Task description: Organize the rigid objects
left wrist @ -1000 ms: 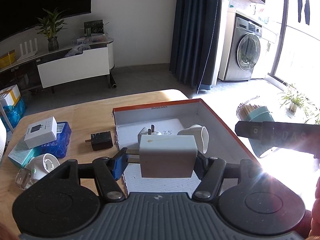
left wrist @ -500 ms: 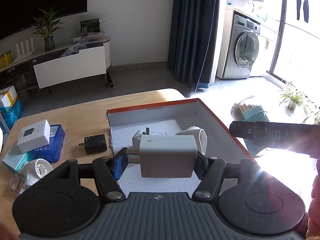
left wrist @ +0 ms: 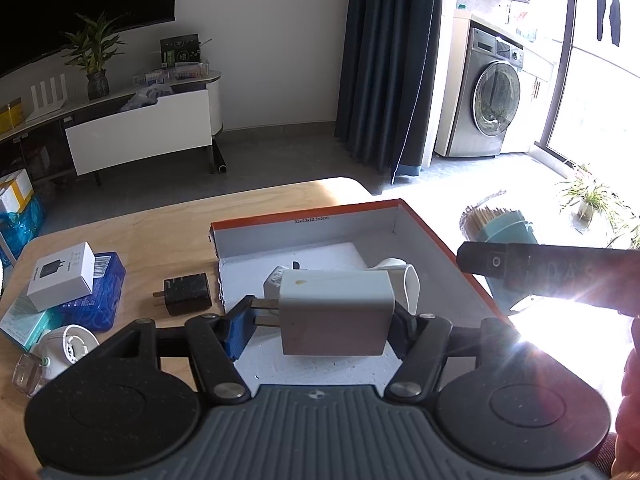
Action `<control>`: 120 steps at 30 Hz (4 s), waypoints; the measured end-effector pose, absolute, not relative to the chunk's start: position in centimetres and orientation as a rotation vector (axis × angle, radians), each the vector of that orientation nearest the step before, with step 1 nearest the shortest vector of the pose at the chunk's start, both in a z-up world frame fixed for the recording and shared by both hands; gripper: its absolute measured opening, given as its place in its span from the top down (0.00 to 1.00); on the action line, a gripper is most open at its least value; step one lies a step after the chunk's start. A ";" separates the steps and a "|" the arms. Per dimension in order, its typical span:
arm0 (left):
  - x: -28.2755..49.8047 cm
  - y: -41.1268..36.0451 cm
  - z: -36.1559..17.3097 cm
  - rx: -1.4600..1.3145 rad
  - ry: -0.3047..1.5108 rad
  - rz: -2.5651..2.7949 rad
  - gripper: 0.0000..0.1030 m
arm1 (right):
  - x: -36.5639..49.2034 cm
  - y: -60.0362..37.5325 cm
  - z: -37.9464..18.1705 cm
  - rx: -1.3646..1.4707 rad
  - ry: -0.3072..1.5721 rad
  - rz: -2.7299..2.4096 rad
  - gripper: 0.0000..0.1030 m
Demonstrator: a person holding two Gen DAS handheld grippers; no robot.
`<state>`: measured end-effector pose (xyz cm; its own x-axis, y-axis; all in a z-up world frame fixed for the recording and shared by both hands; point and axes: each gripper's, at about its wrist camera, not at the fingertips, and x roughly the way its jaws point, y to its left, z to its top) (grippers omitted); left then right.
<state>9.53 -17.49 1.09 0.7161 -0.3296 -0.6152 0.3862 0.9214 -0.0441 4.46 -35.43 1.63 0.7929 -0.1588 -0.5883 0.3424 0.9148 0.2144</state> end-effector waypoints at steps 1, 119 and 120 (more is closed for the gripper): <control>9.5 -17.5 1.1 0.091 0.663 -0.397 0.36 | 4.5 -35.4 1.6 0.321 0.599 -0.275 0.45; 11.2 -4.5 3.1 -0.029 0.683 -0.129 0.10 | 10.5 -24.3 1.8 0.153 0.651 -0.034 0.34; 11.2 -4.3 3.0 -0.032 0.683 -0.126 0.10 | 10.6 -24.0 1.8 0.150 0.652 -0.029 0.34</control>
<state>11.16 -4.27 3.04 0.7682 -0.1266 -0.6276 0.1057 0.9919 -0.0707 10.60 -24.02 1.83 0.7949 0.0201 -0.6064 0.0744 0.9887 0.1303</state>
